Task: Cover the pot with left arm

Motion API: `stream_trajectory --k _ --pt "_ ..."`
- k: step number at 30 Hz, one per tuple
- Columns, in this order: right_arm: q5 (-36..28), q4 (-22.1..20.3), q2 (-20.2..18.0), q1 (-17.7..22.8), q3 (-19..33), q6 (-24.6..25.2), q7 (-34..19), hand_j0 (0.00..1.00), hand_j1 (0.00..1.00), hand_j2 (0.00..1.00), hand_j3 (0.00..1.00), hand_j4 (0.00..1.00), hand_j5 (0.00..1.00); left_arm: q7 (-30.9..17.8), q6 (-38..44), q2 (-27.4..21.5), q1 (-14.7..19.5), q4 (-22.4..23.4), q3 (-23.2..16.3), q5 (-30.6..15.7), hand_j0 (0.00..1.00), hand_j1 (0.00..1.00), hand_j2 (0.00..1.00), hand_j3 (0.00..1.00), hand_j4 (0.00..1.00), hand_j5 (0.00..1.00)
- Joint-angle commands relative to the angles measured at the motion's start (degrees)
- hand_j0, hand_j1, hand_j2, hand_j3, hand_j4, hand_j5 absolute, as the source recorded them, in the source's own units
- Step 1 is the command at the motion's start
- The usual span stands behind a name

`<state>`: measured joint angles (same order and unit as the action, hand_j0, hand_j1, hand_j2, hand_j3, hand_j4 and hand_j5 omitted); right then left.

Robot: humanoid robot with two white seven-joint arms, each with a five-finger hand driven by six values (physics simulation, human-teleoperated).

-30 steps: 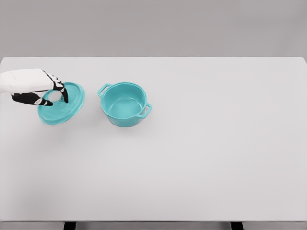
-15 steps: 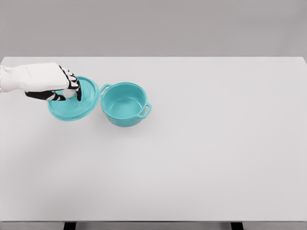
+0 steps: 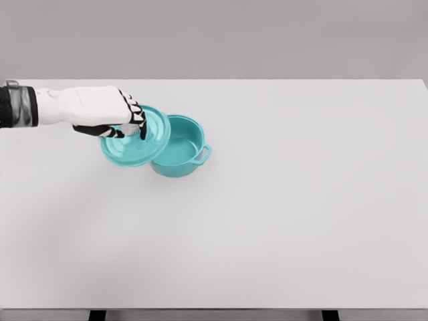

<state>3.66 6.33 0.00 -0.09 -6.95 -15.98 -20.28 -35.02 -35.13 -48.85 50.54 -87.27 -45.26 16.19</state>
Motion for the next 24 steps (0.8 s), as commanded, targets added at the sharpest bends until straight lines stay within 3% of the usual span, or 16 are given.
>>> stream_trajectory --k 1,3,8,11,18,24 --pt "0.0 0.0 0.0 0.0 0.0 0.0 0.0 1.0 1.0 1.0 1.0 1.0 1.0 0.0 0.1 1.5 0.0 1.2 -1.7 -0.1 0.55 0.55 0.55 0.55 0.55 0.55" --pt "0.0 0.0 0.0 0.0 0.0 0.0 0.0 1.0 1.0 1.0 1.0 1.0 1.0 0.0 0.1 3.4 1.9 3.8 -4.1 -0.1 0.55 0.55 0.55 0.55 0.55 0.55" --pt "0.0 0.0 0.0 0.0 0.0 0.0 0.0 1.0 1.0 1.0 1.0 1.0 1.0 0.0 0.1 5.9 2.6 6.0 -4.3 0.9 0.55 0.55 0.55 0.55 0.55 0.55" --pt "0.0 0.0 0.0 0.0 0.0 0.0 0.1 1.0 1.0 1.0 1.0 1.0 1.0 0.0 0.1 7.1 4.5 7.4 -6.3 0.8 0.55 0.55 0.55 0.55 0.55 0.55" --pt "0.0 0.0 0.0 0.0 0.0 0.0 0.1 1.0 1.0 1.0 1.0 1.0 1.0 0.0 0.1 11.1 5.1 10.5 -6.4 1.3 0.55 0.55 0.55 0.55 0.55 0.55" --pt "0.0 0.0 0.0 0.0 0.0 0.0 0.0 1.0 1.0 1.0 1.0 1.0 1.0 0.0 0.1 11.2 5.5 10.6 -7.6 1.6 0.55 0.55 0.55 0.55 0.55 0.55"
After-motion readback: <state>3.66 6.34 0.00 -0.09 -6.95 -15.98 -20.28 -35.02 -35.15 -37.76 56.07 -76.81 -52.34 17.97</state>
